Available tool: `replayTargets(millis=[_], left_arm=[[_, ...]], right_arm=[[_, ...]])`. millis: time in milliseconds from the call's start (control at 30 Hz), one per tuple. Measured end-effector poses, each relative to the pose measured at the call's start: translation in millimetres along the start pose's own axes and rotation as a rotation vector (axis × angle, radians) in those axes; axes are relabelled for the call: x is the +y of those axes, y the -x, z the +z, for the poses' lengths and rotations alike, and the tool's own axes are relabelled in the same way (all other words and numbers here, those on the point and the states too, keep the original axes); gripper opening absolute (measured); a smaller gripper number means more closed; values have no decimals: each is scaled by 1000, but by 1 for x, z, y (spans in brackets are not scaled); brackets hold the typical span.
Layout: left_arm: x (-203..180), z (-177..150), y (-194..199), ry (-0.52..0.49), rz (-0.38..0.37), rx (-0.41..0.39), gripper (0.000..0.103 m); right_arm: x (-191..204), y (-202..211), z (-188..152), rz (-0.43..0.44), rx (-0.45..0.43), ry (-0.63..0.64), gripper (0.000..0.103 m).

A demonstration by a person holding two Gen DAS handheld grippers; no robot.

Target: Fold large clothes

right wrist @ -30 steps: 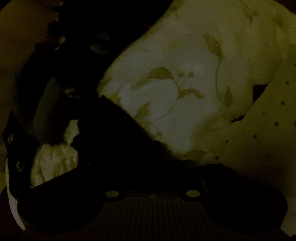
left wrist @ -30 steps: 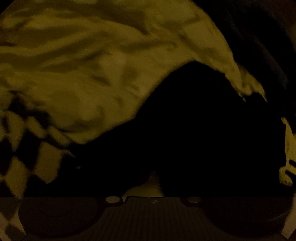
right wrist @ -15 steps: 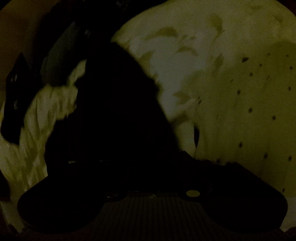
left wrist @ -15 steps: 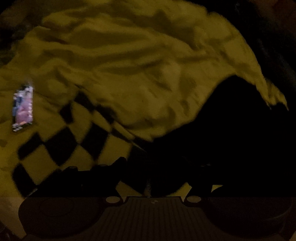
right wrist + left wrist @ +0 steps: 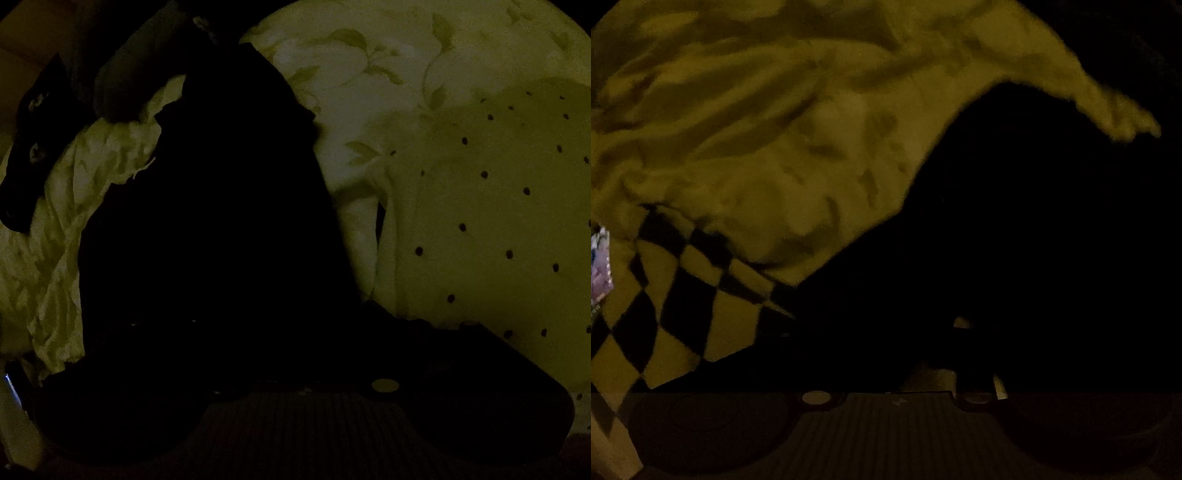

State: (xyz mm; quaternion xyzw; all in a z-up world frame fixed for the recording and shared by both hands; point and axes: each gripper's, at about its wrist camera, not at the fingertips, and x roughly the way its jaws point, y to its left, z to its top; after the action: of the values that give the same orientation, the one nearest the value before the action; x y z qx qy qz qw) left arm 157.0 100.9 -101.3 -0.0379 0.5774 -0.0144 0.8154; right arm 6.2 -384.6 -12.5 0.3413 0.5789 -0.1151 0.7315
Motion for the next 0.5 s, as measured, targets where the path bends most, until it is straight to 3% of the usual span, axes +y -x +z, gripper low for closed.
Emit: replayTargets(millis=[167, 300, 400, 433, 467, 500], left_arm=[[47, -4, 51, 169, 18, -131, 34], [103, -25, 85, 329, 111, -208, 35], [132, -35, 88, 372, 153, -166, 36], [135, -37, 87, 384, 138, -148, 39], [133, -39, 85, 401, 119, -135, 50], [128, -39, 82, 408, 86, -126, 78]], right_arm=[[4, 1, 3, -4, -10, 0, 74], [12, -4, 2, 11, -4, 13, 74], [21, -9, -2, 17, 21, 42, 74], [23, -11, -3, 21, 30, 47, 74], [26, -13, -4, 24, 41, 50, 74], [28, -15, -4, 25, 50, 55, 74]])
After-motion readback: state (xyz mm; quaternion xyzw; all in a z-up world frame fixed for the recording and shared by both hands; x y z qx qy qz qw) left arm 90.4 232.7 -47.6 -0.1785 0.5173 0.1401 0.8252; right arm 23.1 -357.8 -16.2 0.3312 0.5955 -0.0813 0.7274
